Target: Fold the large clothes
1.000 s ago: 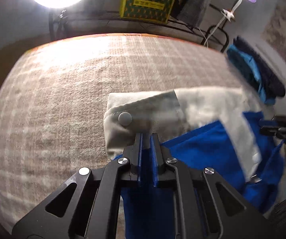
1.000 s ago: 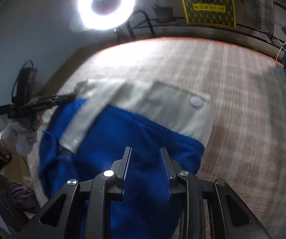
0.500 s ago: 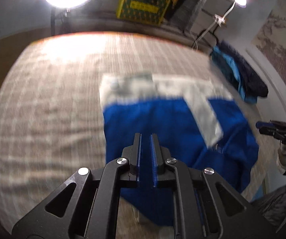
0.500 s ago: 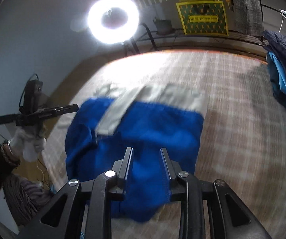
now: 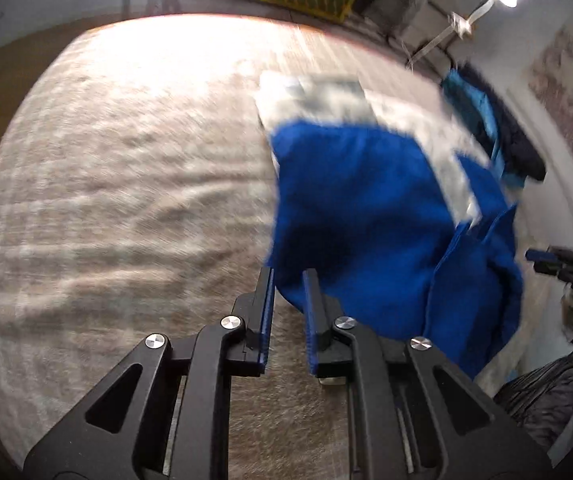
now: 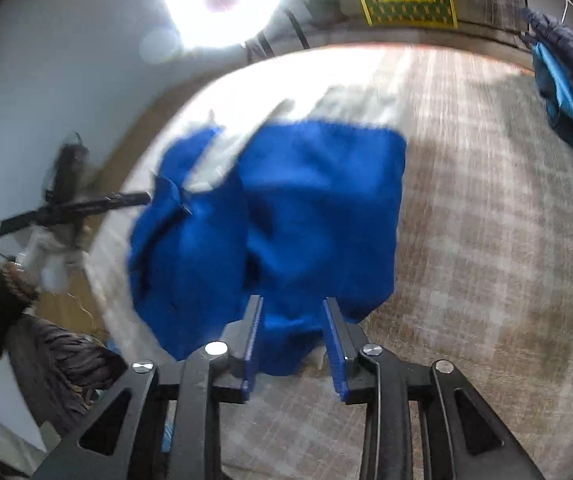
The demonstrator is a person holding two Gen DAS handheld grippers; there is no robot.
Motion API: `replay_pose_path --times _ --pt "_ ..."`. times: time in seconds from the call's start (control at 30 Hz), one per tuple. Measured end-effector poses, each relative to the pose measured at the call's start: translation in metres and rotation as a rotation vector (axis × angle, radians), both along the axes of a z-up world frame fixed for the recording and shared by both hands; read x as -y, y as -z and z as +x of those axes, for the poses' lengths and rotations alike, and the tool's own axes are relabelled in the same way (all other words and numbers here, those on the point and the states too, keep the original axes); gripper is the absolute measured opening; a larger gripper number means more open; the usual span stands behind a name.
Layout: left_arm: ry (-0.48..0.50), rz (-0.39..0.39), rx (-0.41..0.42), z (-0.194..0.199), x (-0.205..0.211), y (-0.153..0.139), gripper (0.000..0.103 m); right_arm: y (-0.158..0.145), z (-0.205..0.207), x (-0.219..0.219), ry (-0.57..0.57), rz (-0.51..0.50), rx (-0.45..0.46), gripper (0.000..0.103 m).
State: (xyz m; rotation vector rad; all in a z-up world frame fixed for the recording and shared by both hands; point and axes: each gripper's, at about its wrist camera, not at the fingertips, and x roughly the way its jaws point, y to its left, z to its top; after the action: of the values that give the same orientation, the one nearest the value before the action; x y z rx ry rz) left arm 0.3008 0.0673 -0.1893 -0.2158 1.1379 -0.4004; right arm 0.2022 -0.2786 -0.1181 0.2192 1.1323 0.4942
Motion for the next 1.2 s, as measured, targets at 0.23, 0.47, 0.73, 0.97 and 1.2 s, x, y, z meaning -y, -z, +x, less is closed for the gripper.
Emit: replay_pose_path --times 0.23,0.47,0.73,0.97,1.2 --pt "-0.179 -0.313 -0.049 0.022 -0.052 -0.004 0.060 -0.002 0.015 0.041 0.182 0.096 0.126 0.083" --pt "-0.214 -0.473 -0.171 0.051 -0.042 0.025 0.061 0.041 0.052 0.059 0.255 0.198 -0.005 0.085" --pt "-0.164 -0.479 -0.221 0.073 -0.022 0.046 0.063 0.080 0.073 0.079 0.293 0.417 -0.100 0.080" --pt "-0.125 -0.544 -0.239 0.082 -0.018 0.060 0.063 0.091 0.075 0.085 0.273 0.539 -0.085 0.064" --pt "-0.113 -0.574 -0.232 0.091 -0.004 0.062 0.063 0.102 0.096 0.054 0.210 0.573 -0.116 0.055"
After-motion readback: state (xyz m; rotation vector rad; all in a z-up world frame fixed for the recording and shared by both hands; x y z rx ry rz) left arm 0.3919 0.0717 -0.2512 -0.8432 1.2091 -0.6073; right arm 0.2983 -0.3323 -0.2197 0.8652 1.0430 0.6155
